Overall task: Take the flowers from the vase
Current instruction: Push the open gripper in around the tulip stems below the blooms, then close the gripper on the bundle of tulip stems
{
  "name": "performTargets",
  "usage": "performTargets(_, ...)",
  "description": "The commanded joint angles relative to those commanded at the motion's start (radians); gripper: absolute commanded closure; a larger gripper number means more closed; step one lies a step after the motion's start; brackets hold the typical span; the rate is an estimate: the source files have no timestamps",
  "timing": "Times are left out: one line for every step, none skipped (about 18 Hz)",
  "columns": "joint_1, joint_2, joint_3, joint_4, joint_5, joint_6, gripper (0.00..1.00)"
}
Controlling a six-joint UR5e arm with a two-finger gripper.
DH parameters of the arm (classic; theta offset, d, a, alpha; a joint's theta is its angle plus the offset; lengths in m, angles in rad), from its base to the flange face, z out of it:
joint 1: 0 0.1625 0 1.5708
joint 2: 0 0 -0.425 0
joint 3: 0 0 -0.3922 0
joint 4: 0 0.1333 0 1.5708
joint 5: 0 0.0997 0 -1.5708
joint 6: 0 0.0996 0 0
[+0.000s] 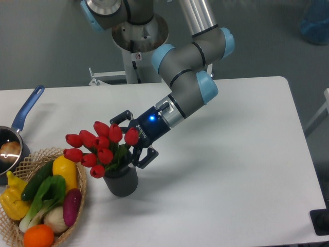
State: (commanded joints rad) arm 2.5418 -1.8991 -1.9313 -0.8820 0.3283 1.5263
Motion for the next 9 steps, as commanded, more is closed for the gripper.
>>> performTargets(0.0,0.0,-0.002,0.0,0.0,0.0,0.0)
performTargets(0.0,0.0,-0.002,0.0,0.0,0.0,0.0)
performTargets(0.0,0.0,-0.002,0.0,0.0,0.0,0.0)
performTargets(0.0,0.0,-0.002,0.0,0.0,0.0,0.0)
performTargets(0.0,0.0,-0.002,0.0,0.0,0.0,0.0)
performTargets(0.0,0.0,-0.002,0.0,0.0,0.0,0.0)
performTargets(0.0,0.0,-0.002,0.0,0.0,0.0,0.02)
performTargets(0.0,0.0,0.0,0.0,0.0,0.0,0.04)
performTargets(0.0,0.0,0.0,0.0,0.0,0.0,0.07)
